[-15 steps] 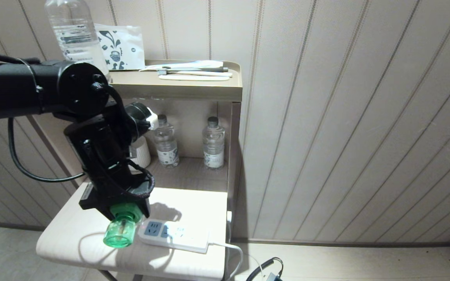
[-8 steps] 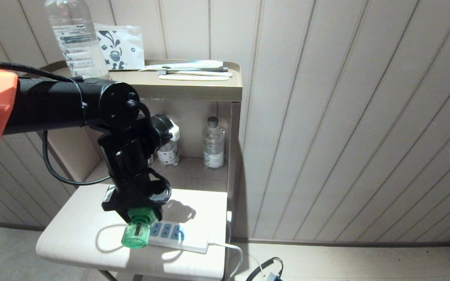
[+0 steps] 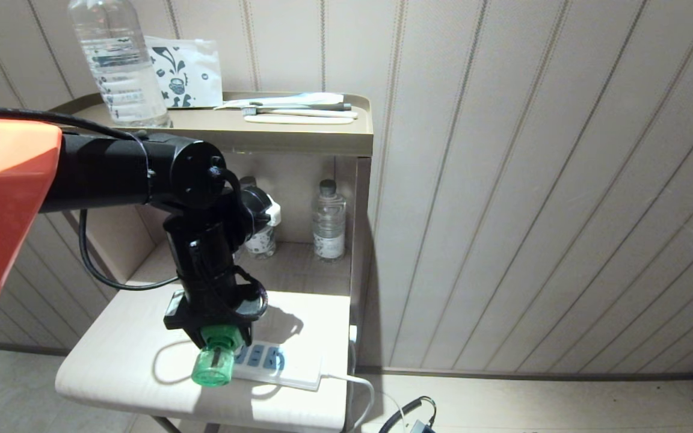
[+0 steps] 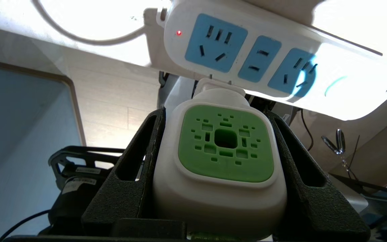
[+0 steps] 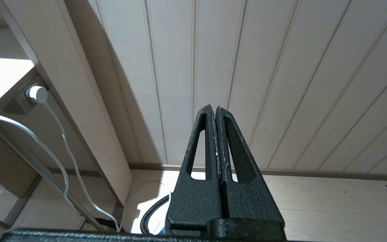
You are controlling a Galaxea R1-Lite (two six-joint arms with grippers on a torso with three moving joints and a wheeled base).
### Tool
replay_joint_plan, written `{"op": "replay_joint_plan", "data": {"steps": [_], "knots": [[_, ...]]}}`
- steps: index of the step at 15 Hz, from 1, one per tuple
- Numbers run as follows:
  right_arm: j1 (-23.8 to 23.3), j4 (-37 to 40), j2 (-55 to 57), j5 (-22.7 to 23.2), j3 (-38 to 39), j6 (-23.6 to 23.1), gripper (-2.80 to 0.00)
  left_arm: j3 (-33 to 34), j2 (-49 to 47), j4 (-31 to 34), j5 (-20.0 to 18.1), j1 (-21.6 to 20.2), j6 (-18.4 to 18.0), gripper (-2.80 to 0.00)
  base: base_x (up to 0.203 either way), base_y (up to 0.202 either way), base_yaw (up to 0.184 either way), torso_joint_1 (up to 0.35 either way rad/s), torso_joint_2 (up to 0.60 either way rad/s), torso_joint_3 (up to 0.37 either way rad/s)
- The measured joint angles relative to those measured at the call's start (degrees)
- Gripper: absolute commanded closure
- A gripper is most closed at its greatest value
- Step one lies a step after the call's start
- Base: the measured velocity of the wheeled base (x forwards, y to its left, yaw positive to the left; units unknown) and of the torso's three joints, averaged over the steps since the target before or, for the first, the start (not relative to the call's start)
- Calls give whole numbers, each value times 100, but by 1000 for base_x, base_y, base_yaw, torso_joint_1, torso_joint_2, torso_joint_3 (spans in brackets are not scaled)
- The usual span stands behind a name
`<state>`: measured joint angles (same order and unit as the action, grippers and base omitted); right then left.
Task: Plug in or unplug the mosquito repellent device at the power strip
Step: Insert the plug into the socket
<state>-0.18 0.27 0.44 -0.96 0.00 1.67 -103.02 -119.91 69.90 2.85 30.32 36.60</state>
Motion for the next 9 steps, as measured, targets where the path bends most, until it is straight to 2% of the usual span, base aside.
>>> {"op": "replay_joint_plan", "data": {"steps": [9], "knots": [[0, 0, 0, 2, 0, 0, 0, 110, -133, -216, -9, -38, 2, 0, 0, 0, 0, 0, 0, 0]]}}
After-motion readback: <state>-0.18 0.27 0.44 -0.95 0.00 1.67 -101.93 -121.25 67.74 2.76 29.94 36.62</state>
